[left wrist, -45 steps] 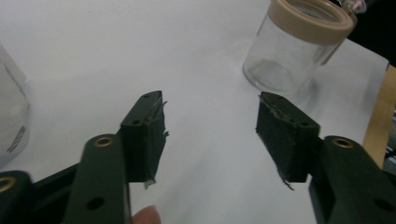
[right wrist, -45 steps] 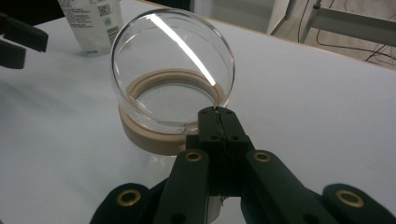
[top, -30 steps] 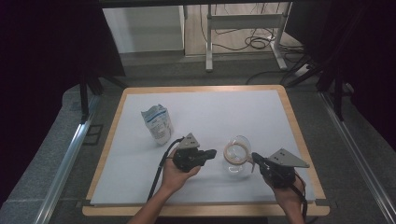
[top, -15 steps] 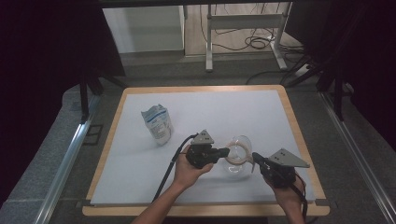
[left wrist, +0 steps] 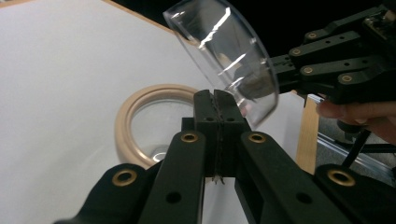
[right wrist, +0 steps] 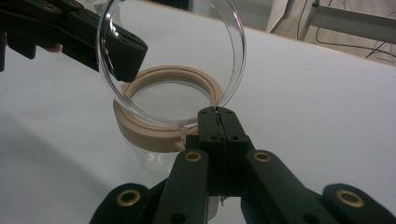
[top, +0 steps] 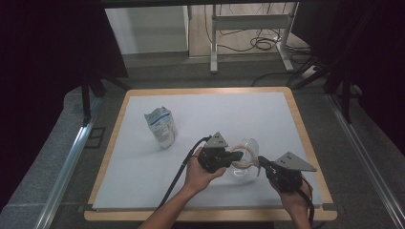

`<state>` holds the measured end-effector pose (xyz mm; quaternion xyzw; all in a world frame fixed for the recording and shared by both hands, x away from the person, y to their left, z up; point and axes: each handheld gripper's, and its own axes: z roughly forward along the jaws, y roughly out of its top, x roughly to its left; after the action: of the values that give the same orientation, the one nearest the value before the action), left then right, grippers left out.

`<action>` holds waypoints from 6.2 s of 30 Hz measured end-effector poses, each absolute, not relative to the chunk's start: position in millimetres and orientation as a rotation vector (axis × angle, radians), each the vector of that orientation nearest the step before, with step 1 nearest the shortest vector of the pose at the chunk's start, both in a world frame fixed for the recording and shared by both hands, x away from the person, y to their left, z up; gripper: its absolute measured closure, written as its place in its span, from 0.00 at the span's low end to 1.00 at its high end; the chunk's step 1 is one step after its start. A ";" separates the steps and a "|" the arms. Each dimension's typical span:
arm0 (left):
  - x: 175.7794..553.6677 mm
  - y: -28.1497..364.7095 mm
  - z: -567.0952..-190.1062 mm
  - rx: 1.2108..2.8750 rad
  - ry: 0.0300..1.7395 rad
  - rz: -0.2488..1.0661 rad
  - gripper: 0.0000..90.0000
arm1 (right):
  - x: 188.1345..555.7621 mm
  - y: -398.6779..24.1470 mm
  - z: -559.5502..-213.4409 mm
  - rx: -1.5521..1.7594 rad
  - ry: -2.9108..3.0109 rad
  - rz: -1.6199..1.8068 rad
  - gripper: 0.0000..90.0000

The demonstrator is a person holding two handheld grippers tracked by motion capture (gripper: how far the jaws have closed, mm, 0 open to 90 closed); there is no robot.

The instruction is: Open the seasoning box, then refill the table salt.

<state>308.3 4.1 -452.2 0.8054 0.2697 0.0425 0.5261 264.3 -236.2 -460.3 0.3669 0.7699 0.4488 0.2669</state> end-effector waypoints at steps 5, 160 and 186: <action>305.0 1.1 -450.7 1.928 0.636 0.107 1.00 | 263.1 -236.8 -461.3 0.994 2.076 1.220 1.00; 370.6 235.7 -478.6 1.717 1.041 0.435 0.93 | 253.3 -99.7 -529.5 0.763 2.312 1.404 0.40; 373.3 230.7 -461.9 1.690 1.025 0.432 1.00 | 251.5 -96.6 -531.9 0.749 2.316 1.388 0.40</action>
<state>373.3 230.7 -461.9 0.7082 0.4294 0.1808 0.5305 251.5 -96.6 -531.9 0.2636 0.8147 0.4881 0.1688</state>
